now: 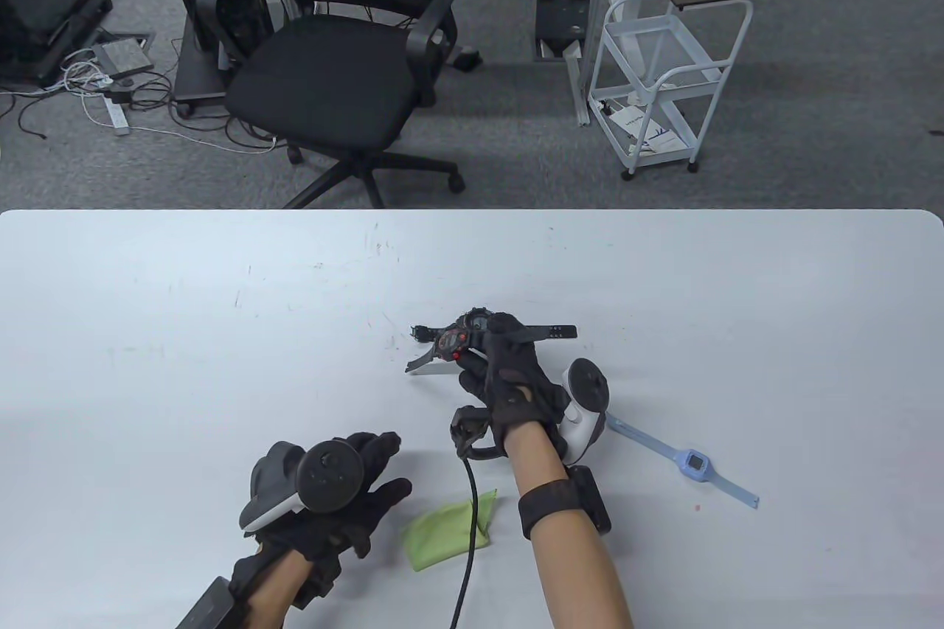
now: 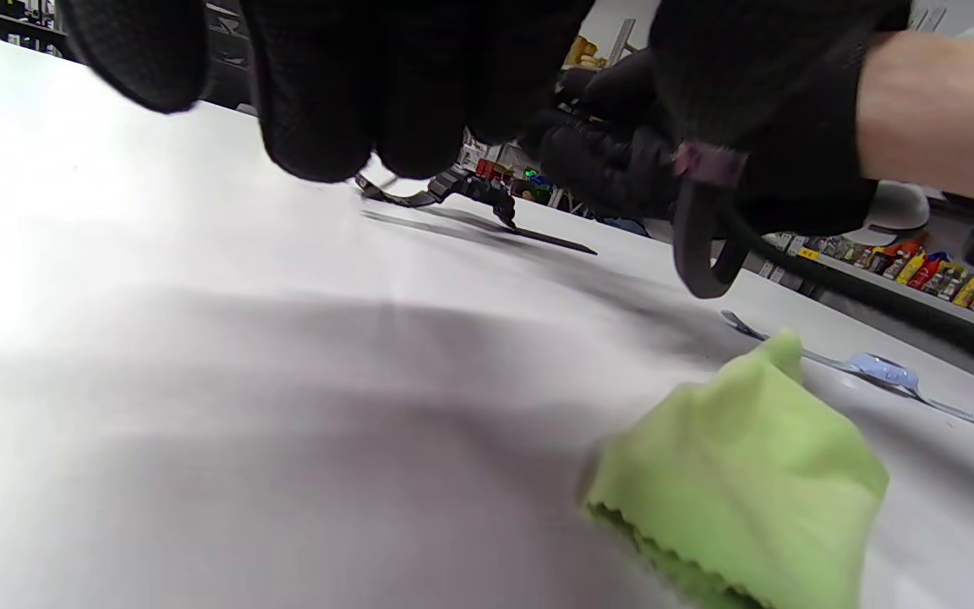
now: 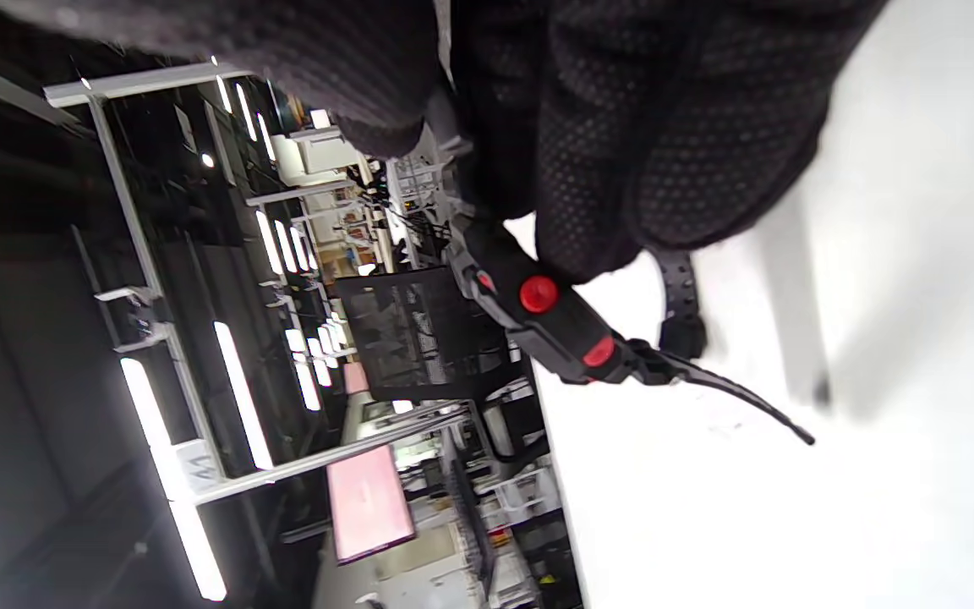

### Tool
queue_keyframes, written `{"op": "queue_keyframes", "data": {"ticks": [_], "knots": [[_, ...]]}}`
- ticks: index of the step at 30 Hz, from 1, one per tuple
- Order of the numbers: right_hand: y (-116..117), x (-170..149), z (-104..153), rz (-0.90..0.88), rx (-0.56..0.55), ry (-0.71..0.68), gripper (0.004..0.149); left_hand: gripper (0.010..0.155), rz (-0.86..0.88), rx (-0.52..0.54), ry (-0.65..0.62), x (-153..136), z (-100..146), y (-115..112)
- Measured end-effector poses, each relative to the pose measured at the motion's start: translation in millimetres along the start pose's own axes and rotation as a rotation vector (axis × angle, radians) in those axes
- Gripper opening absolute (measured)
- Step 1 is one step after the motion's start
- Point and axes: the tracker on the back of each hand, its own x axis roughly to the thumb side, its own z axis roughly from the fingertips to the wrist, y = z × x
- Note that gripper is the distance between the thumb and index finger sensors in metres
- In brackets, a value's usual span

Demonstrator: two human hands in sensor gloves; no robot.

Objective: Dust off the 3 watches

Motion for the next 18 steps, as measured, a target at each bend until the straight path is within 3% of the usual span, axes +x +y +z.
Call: {"op": "queue_keyframes", "data": {"ticks": [10, 18], "knots": [[-19, -2, -7, 0.117, -0.094, 0.049, 0.06, 0.074, -0.004, -0.013, 0.002, 1, 0, 0], [-38, 11, -6, 0.172, -0.066, 0.029, 0.069, 0.074, -0.002, -0.017, 0.005, 1, 0, 0]]}}
